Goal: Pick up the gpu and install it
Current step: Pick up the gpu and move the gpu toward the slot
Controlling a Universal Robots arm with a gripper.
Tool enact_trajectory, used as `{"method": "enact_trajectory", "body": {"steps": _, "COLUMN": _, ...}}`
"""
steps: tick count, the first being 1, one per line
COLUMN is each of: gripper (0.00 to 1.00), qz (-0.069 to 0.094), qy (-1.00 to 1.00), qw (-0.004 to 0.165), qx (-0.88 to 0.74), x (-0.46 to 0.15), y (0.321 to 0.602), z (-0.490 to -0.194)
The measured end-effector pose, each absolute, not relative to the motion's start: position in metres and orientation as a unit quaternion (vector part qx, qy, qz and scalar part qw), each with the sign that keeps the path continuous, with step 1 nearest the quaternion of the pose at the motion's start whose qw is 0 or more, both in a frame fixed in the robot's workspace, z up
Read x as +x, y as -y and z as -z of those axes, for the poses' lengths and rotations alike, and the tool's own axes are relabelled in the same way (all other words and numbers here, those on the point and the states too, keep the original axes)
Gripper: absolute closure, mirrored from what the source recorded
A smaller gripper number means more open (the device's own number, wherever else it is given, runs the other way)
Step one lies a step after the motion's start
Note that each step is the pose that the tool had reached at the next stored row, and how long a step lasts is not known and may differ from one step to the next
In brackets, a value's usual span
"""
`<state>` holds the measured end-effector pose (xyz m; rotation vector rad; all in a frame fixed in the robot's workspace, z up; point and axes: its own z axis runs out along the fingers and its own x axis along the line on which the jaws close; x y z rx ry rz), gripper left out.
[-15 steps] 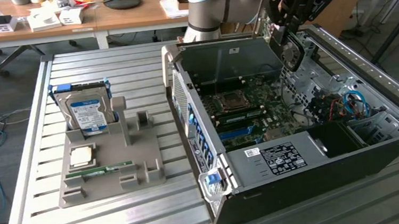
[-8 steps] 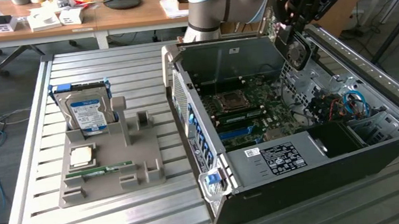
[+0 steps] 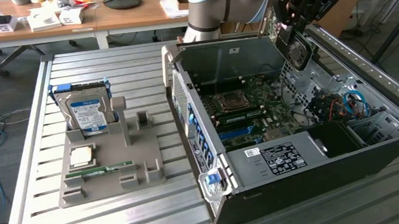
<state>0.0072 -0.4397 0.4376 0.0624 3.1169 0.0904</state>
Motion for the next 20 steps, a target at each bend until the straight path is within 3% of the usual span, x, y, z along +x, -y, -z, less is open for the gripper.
{"method": "enact_trajectory", "body": {"steps": 20, "gripper": 0.74, "qz": -0.029, "qy": -0.999, "qw": 0.011, "qx": 0.02, "x": 0.014, "y": 0.44, "z": -0.421}}
